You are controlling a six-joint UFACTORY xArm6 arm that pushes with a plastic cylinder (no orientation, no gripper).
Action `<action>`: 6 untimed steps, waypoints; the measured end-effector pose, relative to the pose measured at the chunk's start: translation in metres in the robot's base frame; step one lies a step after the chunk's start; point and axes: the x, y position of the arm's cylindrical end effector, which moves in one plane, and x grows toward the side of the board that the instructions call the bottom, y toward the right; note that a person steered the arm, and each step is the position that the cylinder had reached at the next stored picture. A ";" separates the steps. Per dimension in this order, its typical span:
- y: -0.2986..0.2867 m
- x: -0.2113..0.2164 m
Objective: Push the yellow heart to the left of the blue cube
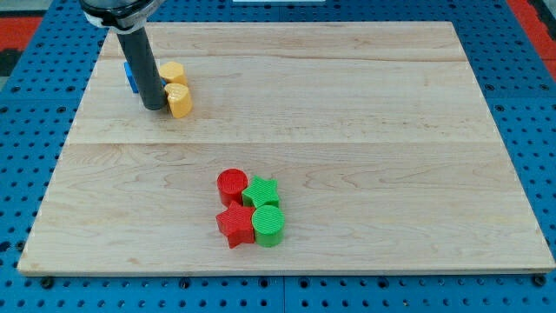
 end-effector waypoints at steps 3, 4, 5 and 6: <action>0.030 -0.044; 0.030 -0.048; 0.030 -0.044; 0.029 -0.038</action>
